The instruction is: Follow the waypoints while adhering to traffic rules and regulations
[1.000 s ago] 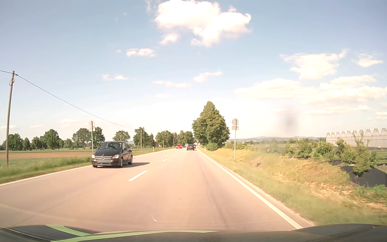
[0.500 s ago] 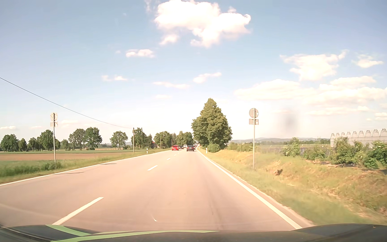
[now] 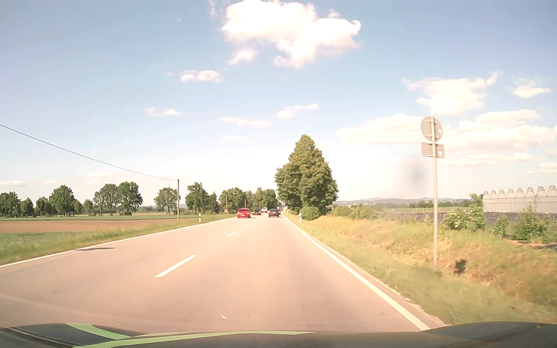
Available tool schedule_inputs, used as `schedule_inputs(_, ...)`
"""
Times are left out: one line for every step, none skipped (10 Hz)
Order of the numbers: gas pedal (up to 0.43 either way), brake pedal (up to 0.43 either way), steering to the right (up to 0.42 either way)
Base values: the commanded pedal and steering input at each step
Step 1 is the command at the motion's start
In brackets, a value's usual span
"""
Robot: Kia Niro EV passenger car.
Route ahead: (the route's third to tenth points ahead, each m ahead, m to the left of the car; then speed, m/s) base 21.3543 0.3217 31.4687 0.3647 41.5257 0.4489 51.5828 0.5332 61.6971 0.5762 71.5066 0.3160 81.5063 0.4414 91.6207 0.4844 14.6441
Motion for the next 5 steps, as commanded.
schedule_inputs(0.110,0.000,0.000)
schedule_inputs(0.110,0.000,0.000)
schedule_inputs(0.110,0.000,0.000)
schedule_inputs(0.110,0.000,0.000)
schedule_inputs(0.110,0.000,0.000)
